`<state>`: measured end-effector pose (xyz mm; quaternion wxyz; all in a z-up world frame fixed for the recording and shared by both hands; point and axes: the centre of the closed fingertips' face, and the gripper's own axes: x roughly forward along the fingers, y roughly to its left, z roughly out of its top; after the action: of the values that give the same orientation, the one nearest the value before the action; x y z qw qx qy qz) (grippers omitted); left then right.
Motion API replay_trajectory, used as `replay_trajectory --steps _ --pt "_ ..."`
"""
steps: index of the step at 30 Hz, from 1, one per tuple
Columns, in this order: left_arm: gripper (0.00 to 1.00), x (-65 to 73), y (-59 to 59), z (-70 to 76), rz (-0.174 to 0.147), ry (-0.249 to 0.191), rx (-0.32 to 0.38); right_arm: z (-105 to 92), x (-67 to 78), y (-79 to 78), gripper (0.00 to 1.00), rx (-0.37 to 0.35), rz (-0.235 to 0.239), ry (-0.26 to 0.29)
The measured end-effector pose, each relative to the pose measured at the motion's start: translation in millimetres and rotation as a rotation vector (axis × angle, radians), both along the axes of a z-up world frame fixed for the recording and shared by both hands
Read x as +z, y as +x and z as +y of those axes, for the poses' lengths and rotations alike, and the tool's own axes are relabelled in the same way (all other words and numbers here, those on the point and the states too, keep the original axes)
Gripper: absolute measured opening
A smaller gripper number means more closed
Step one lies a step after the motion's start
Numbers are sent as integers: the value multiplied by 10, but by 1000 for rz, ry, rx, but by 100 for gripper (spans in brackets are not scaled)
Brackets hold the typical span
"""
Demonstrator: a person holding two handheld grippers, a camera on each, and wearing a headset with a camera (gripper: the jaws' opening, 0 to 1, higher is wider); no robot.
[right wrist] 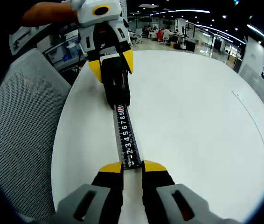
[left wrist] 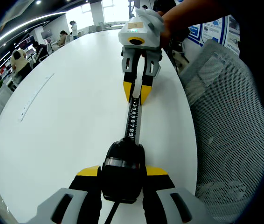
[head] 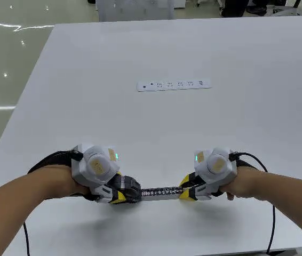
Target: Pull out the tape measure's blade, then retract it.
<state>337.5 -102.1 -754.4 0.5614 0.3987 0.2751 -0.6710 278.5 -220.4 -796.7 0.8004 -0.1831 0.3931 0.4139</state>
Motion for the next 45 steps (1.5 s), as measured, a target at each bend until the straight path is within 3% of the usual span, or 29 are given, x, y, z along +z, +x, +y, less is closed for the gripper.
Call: replay_trajectory --steps 45 --pt "30 2 0 2 -4 -2 -1 -396 9 -176 12 -50 5 -16"
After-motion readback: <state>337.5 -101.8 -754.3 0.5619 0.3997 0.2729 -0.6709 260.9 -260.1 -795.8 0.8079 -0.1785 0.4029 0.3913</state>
